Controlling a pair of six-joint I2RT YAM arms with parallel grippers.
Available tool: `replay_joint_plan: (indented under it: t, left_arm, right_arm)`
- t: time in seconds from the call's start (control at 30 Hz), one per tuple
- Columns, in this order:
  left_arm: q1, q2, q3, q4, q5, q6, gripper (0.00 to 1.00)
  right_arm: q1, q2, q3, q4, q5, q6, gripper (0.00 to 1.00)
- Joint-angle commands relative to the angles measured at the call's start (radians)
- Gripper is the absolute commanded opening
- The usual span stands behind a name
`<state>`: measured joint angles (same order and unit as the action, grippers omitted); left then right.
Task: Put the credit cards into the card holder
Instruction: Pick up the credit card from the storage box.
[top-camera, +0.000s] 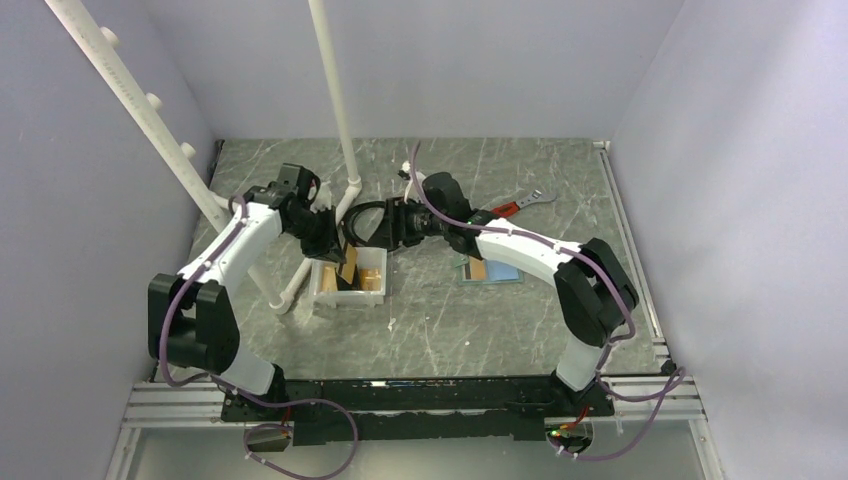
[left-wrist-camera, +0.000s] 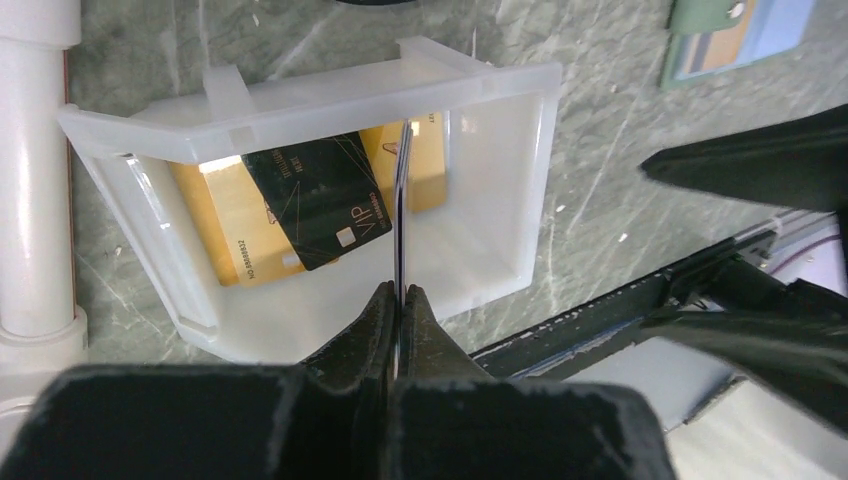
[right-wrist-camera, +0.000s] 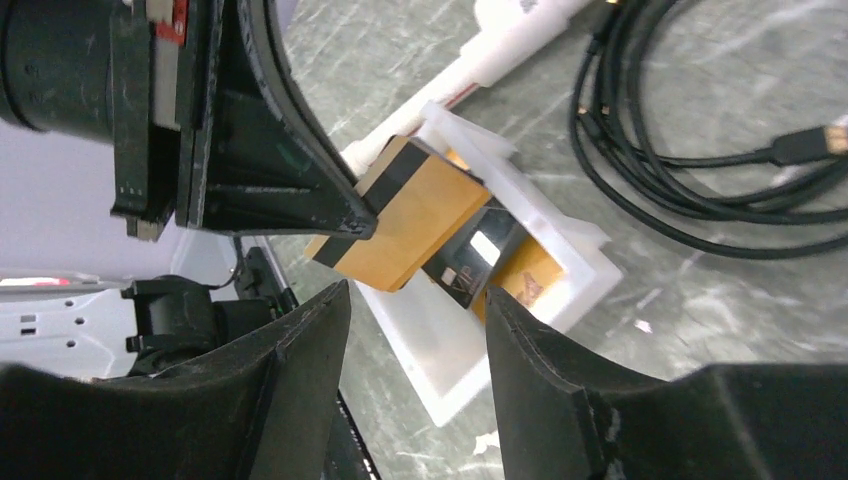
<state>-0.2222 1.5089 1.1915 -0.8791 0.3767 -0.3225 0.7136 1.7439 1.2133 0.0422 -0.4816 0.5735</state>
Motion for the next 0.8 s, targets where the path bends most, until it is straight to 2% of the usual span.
replay_joint_plan:
  t: [0.0,0.17,0.27,0.43,0.77]
  left_arm:
    - [0.073,-0.043,0.044,-0.015,0.146,0.047,0.0]
    - [0.211,-0.102,-0.012,0.031,0.359,0.062,0.0]
    - [0.271,-0.135,-0.041,0.06,0.431,0.045,0.0]
    - [0.301,-0.174,-0.08,0.108,0.516,0.004,0.0]
    - [0.302,-0.167,-0.107,0.134,0.564,-0.006,0.0]
  right_arm:
    - [0.033,0.038,0.04,0.135,-0.051,0.04,0.55]
    - [0.035,0.06,0.018,0.214,-0.088,0.142,0.54]
    - [0.035,0.079,-0.008,0.28,-0.107,0.212,0.47]
    - [0.031,0.136,-0.011,0.36,-0.17,0.299,0.36]
    - [0.032,0.18,-0.025,0.445,-0.202,0.368,0.33]
